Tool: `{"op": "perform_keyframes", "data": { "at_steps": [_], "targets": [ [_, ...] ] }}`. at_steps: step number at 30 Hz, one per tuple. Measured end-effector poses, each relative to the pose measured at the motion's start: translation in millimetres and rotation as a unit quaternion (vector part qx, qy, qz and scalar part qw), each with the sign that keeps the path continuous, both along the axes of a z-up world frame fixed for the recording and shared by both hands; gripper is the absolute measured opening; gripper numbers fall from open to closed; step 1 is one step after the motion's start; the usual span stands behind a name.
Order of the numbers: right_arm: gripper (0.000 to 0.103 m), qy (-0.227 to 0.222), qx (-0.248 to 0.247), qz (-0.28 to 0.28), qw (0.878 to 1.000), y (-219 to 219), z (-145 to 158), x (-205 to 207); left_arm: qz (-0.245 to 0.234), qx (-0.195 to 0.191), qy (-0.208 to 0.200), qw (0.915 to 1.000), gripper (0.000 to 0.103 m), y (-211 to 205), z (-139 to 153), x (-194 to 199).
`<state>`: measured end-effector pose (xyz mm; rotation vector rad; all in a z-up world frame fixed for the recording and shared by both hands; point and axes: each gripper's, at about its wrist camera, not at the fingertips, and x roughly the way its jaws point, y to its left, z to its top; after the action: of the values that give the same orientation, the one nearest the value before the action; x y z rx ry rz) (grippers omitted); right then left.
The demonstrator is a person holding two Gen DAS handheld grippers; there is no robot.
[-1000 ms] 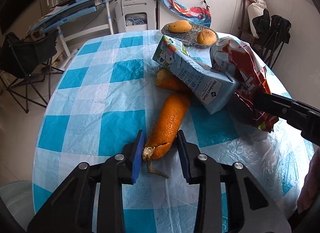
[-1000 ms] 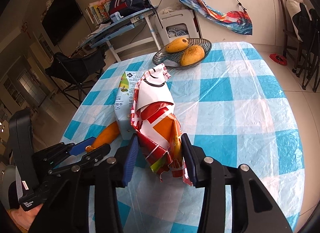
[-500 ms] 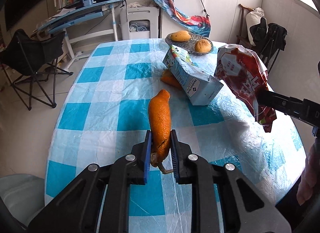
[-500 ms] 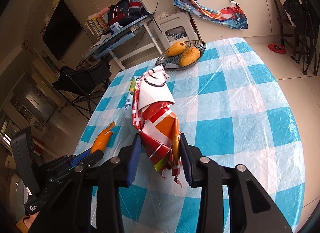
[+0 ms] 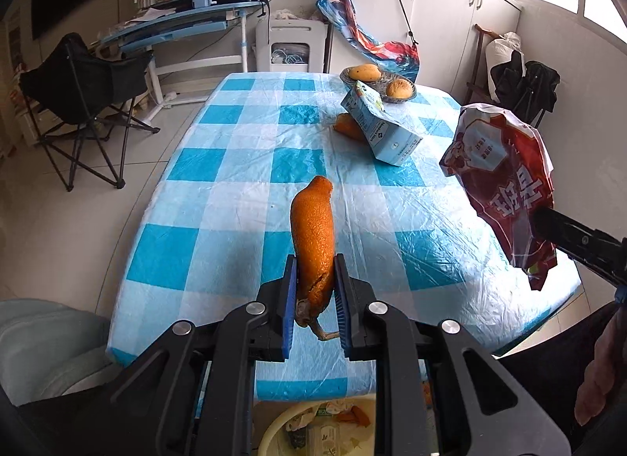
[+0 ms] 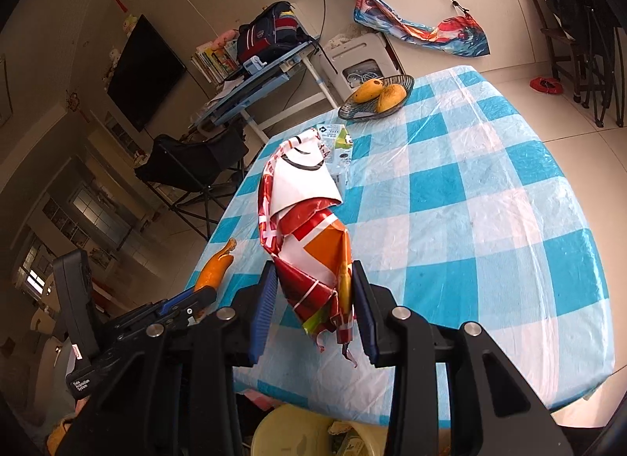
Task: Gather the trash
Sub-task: 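Carry the wrapper over the bucket and open the right gripper while the left carries the peel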
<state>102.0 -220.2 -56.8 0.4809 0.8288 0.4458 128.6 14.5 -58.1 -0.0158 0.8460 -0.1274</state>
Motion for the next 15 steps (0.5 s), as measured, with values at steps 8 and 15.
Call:
{"op": "perform_keyframes", "data": {
  "at_steps": [8, 15],
  "targets": [
    [0.038, 0.040, -0.051, 0.125, 0.990, 68, -19, -88, 0.006, -0.011, -0.003, 0.9999, 0.017, 20, 7, -59],
    [0.054, 0.070, -0.093, 0.149, 0.982, 83, -32, -111, 0.004, -0.021, 0.025, 0.9995, 0.017, 29, 4, -106]
  ]
}}
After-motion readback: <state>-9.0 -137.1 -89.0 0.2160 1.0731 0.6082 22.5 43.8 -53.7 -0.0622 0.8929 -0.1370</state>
